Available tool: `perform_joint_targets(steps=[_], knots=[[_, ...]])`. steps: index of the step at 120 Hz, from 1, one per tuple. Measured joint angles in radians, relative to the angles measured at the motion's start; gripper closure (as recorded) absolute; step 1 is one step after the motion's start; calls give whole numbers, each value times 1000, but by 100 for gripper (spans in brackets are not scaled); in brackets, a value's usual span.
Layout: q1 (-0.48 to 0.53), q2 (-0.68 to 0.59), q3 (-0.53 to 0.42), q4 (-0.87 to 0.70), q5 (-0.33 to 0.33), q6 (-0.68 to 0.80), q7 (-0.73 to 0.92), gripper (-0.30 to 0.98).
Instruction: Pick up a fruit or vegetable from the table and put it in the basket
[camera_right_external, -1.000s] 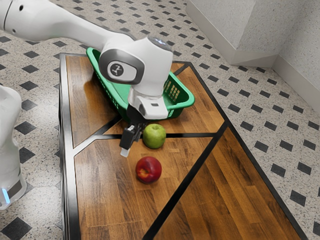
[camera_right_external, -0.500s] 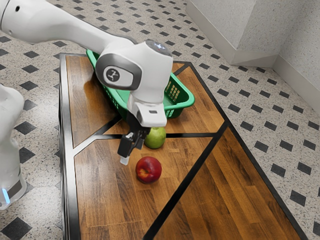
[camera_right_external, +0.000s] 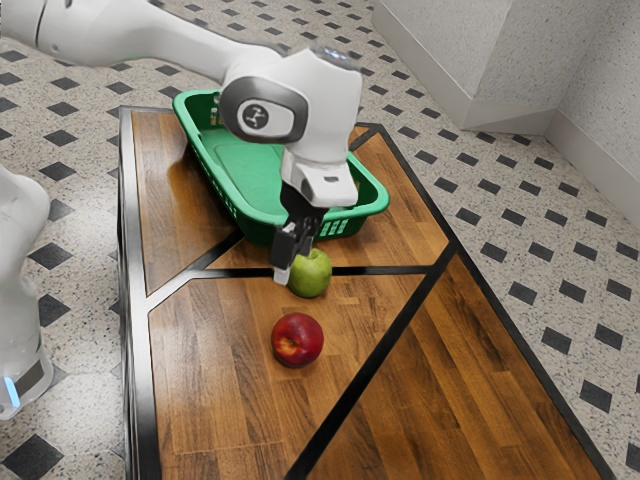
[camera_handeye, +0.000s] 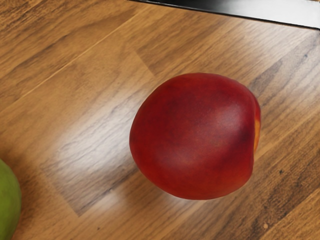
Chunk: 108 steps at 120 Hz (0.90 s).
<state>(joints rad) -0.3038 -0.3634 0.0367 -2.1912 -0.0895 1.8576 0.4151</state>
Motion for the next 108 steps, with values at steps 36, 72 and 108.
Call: perform_joint_targets(steps=[36,72,108], knots=[[-25,98,-1,-4,-26,54,19,1],[-44,109,-3,-23,-50,97,28,1],[-46,172,-4,-24,-65,124,35,1]])
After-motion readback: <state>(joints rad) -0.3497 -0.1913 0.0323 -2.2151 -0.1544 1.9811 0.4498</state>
